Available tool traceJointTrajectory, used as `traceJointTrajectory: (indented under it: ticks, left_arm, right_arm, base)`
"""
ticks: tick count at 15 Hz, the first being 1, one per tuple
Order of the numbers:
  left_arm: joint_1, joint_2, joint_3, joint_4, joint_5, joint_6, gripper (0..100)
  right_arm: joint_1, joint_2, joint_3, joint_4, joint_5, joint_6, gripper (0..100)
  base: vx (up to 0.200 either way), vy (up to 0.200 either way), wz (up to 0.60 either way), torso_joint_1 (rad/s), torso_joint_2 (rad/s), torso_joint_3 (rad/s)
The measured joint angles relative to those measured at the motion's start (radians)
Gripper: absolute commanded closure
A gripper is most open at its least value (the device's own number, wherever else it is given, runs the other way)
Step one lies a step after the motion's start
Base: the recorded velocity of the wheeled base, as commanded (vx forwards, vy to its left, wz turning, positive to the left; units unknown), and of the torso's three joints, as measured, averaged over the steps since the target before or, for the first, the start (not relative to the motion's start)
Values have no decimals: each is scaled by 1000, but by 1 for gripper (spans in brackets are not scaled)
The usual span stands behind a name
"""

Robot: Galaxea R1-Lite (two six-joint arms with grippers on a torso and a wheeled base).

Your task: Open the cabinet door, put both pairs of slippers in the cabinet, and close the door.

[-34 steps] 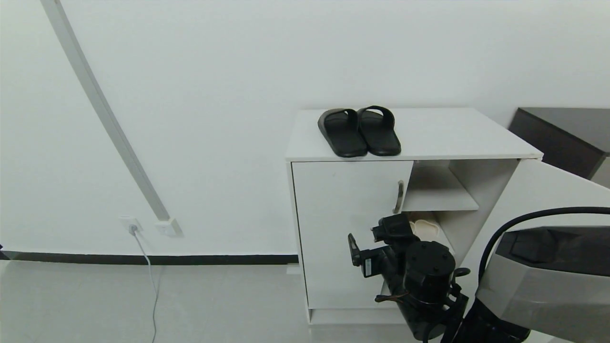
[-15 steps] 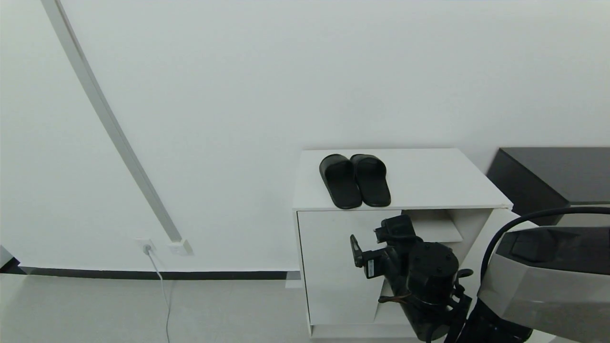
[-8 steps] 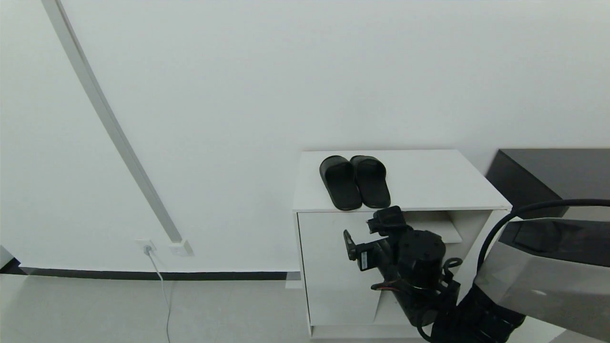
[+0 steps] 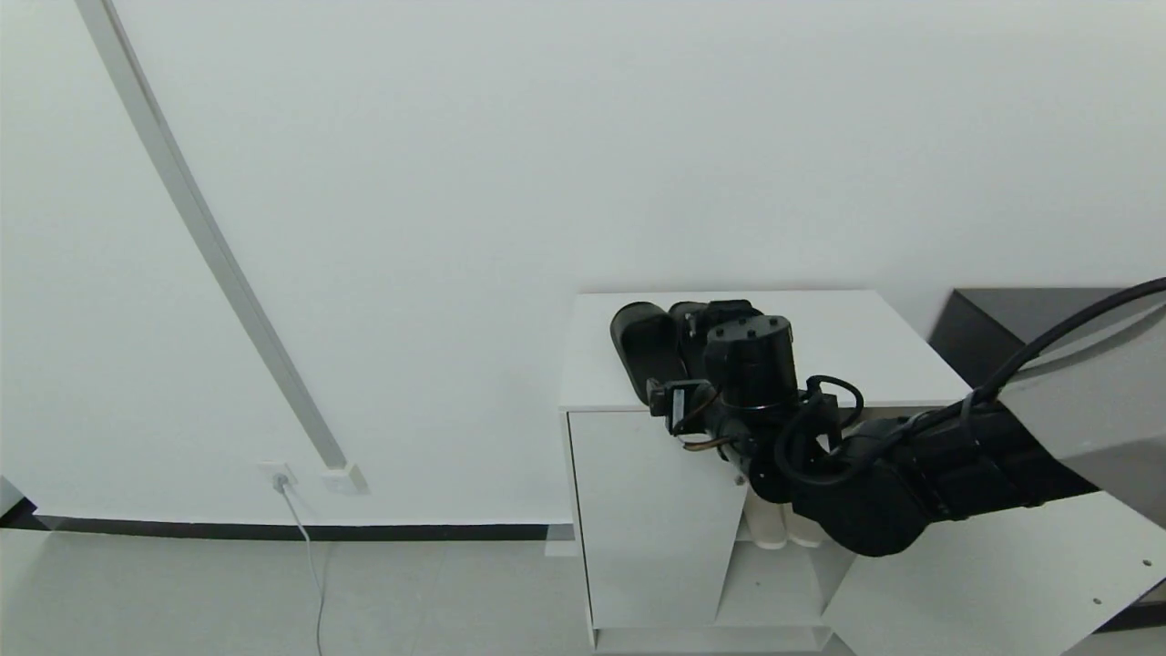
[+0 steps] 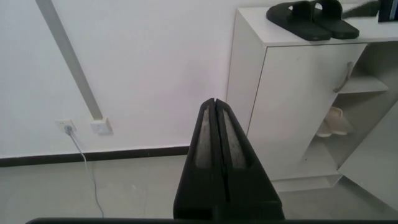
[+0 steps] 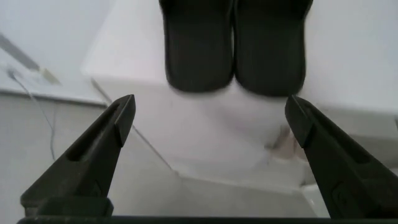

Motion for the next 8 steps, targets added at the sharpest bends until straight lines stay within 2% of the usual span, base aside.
traceJointTrajectory:
  ticks: [4, 6, 8]
  left_arm:
    - [0, 0, 0, 0, 1, 0, 100]
    - [-1, 0, 0, 0, 1, -1, 100]
    - [0, 0, 0, 0, 1, -3, 100]
  right_arm:
    - [-17, 23, -16, -4, -1, 8, 0]
    - [-18, 52, 0, -50, -2, 8, 0]
    - [-23, 100, 9, -134, -4, -6, 0]
  base:
    - [200, 0, 0, 13, 6, -1]
    - [200, 0, 0, 0, 2, 0]
    - [0, 0, 0, 0, 0, 0]
